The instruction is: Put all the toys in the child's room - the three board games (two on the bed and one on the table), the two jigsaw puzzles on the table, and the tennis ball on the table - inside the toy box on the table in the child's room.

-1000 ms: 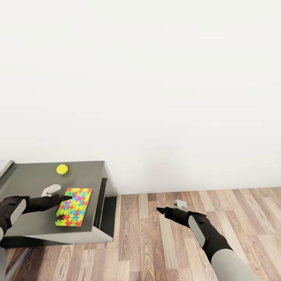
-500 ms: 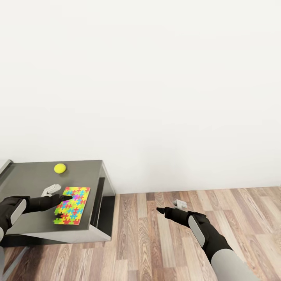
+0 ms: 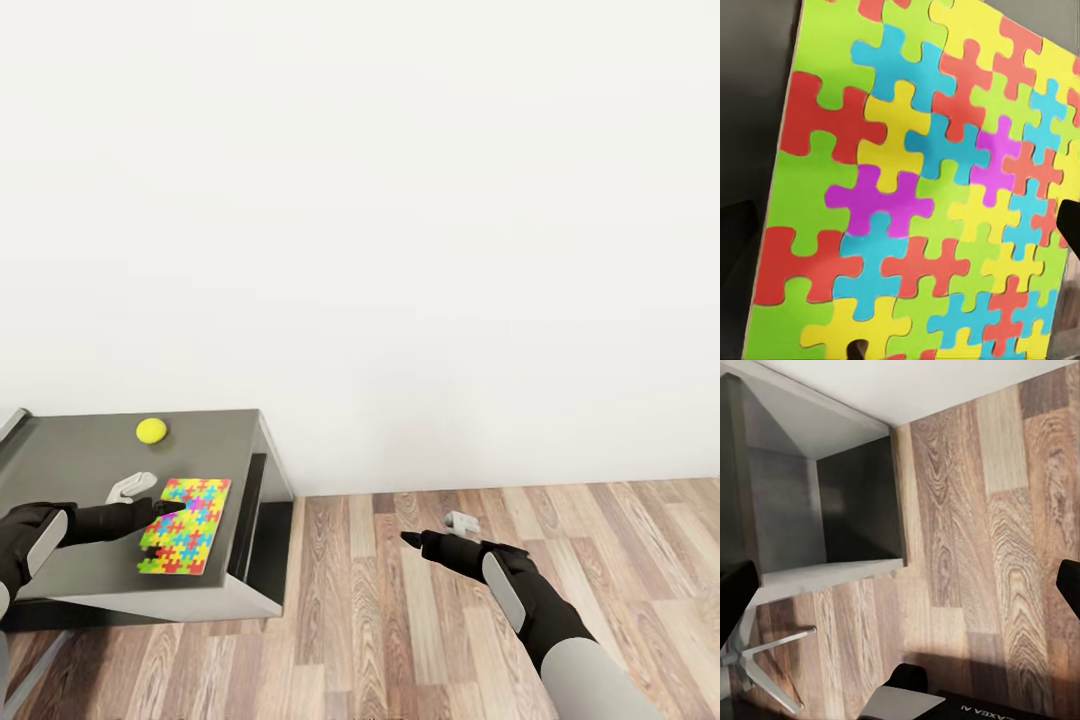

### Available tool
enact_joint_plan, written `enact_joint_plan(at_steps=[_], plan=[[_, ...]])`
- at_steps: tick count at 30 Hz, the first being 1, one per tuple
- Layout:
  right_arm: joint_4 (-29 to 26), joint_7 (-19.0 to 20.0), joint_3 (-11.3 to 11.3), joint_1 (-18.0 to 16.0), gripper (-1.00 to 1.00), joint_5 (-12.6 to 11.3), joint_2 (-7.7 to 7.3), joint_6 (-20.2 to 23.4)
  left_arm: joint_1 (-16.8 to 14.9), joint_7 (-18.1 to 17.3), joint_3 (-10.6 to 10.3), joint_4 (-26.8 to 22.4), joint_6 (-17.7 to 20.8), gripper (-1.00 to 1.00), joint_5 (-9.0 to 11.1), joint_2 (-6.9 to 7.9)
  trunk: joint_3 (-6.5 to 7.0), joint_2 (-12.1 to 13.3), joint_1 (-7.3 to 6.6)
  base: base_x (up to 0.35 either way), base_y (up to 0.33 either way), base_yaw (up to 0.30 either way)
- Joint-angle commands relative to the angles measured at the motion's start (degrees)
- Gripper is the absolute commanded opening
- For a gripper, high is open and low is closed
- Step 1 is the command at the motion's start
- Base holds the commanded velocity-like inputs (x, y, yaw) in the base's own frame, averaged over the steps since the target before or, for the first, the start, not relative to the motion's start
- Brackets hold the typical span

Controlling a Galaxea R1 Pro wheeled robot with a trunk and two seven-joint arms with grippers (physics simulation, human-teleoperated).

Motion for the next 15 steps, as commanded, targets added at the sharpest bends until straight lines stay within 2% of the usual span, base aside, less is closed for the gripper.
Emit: enact_joint_plan(at_steps=[1,15], plan=[[-0.1,0.0,0.0,0.0,1.00,-0.3,-0.01,0.3,0.0,-0.1,0.2,0.0,0.4,1.00,0.1,-0.01,-0.09,-0.1,0.02,-0.061,-0.153,0.000],[-0.1,0.0,0.1,0.0,1.00,-0.2,-0.01,0.2,0.0,-0.1,0.2,0.0,0.4,1.00,0.0,-0.01,-0.09,-0.1,0.02,-0.009,-0.023,0.000]])
